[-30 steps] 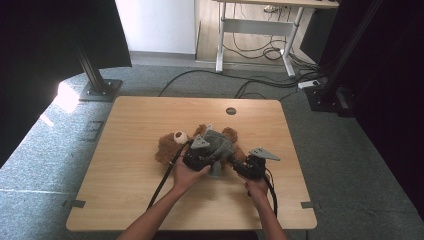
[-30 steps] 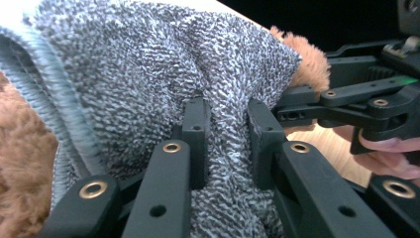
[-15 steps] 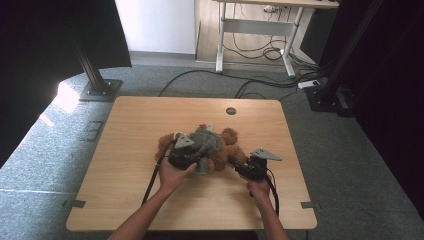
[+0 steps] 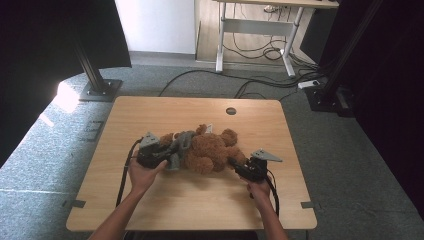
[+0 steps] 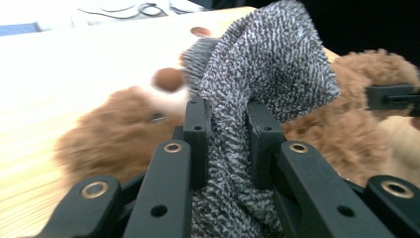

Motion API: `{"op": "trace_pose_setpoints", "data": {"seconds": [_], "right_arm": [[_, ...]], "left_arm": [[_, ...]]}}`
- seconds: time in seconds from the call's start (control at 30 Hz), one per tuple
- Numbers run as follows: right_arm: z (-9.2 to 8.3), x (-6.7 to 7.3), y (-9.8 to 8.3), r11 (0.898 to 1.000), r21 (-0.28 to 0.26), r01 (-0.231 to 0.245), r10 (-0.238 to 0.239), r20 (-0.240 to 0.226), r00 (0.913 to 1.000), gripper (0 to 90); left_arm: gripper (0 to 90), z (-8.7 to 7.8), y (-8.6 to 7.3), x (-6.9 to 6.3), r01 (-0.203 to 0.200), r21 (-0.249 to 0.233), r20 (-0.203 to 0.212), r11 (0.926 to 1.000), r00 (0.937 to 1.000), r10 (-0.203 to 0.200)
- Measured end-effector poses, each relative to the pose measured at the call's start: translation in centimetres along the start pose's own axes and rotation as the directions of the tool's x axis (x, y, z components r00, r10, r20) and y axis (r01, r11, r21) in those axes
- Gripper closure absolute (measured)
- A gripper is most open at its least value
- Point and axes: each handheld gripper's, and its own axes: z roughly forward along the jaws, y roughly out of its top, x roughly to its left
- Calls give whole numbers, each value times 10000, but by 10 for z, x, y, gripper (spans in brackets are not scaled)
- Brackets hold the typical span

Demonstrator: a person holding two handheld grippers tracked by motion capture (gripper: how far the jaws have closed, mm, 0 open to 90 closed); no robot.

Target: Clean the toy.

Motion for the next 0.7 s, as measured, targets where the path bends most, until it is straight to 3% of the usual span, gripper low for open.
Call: {"op": "trace_pose_setpoints", "data": {"seconds": [0.23,0.37,0.5,0.6,0.63,0.67,0.7], "right_arm": [[0,0,0,10000,-2,-38,38,-25,10000,599],[0,0,0,10000,3,-74,74,-25,10000,599],[0,0,0,9998,-46,-185,185,3,9998,599],[0,0,0,9998,-58,-170,170,13,9999,599],[0,1,0,9999,-52,-164,164,12,9999,599],[0,1,0,9999,-52,-164,164,12,9999,599],[0,1,0,9999,-54,-163,163,7,9999,599]], "left_arm": [[743,-9,-13,23,363,276,-597,9990,9976,-346],[743,-12,-14,25,695,114,-356,9975,9970,-690],[743,-12,0,9,636,-325,267,9974,9977,-628],[743,-7,15,-10,288,-452,722,9986,9971,-255],[742,0,23,-23,41,-475,951,9989,9955,4],[742,0,23,-23,41,-475,951,9989,9955,4],[742,8,29,-34,-60,-465,1199,9989,9927,115]]}}
